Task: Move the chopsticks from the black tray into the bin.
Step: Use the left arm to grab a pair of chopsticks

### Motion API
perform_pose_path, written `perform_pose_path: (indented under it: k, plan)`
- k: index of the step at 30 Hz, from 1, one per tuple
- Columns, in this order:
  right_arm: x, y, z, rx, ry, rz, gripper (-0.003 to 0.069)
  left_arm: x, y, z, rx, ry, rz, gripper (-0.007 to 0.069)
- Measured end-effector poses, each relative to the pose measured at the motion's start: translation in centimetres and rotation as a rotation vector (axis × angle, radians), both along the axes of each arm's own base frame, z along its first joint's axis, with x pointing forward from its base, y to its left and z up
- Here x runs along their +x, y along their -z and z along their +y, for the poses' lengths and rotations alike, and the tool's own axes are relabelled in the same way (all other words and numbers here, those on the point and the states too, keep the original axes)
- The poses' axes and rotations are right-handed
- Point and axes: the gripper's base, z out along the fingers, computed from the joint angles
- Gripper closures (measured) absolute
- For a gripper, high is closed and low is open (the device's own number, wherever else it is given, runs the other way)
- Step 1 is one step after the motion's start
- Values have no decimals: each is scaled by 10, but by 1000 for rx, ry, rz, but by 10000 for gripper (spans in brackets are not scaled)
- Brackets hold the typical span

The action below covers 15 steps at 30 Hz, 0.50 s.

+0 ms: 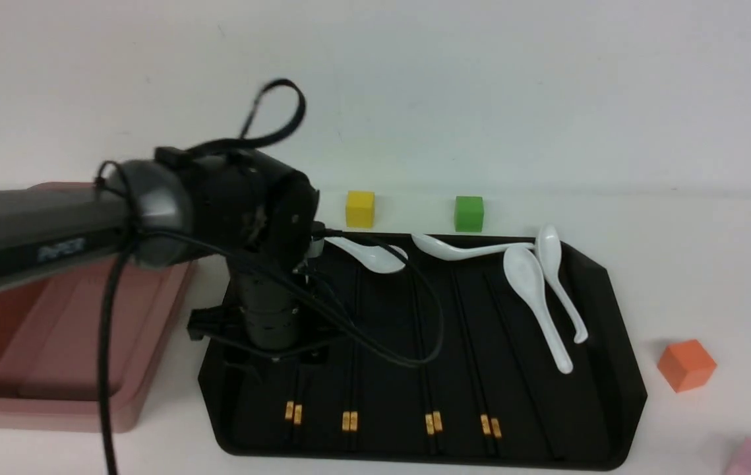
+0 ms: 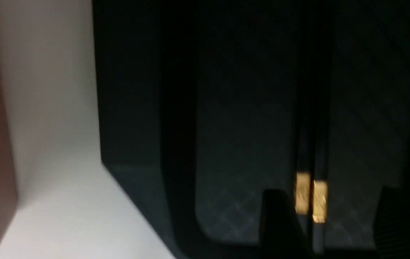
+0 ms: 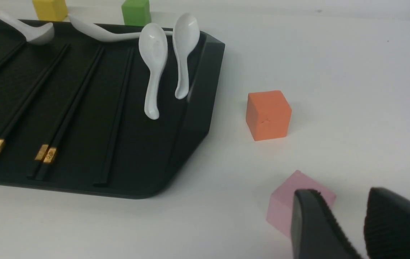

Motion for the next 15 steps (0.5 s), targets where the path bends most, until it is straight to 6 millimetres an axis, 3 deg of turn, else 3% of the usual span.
perform_pose_path:
  k: [10, 15]
  plan:
    - [0, 0, 0, 0, 0, 0, 419, 16, 37, -8, 4, 30, -32, 247]
    - [0, 0, 0, 0, 0, 0, 419, 20, 41, -10, 4, 36, -40, 249]
